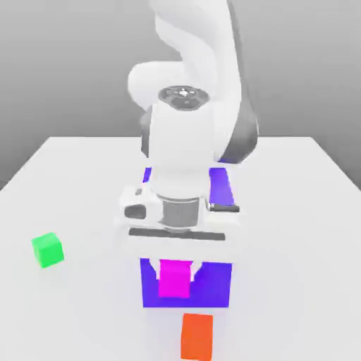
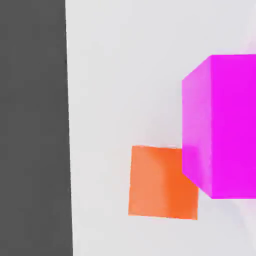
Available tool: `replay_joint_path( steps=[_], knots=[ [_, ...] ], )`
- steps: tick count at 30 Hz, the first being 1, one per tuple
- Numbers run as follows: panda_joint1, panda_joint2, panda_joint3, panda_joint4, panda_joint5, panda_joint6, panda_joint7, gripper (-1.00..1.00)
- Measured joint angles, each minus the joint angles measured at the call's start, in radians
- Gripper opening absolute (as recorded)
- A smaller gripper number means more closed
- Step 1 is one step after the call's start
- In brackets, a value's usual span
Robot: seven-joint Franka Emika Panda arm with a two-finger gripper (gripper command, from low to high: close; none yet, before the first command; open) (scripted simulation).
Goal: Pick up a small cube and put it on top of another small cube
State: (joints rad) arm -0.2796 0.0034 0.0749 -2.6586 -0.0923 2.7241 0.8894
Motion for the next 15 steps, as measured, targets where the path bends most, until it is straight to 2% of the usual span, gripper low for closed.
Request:
replay_joint_path(
  steps=[8,13,15],
  knots=[
    [-0.281,-0.079,-0.157,-0.063,0.042,-0.029,-0.024,-1.0],
    [-0.406,-0.12,-0.267,-0.119,0.044,-0.046,-0.01,-1.0],
    [-0.418,-0.076,-0.282,-0.129,0.059,-0.003,-0.016,-1.0]
  ],
)
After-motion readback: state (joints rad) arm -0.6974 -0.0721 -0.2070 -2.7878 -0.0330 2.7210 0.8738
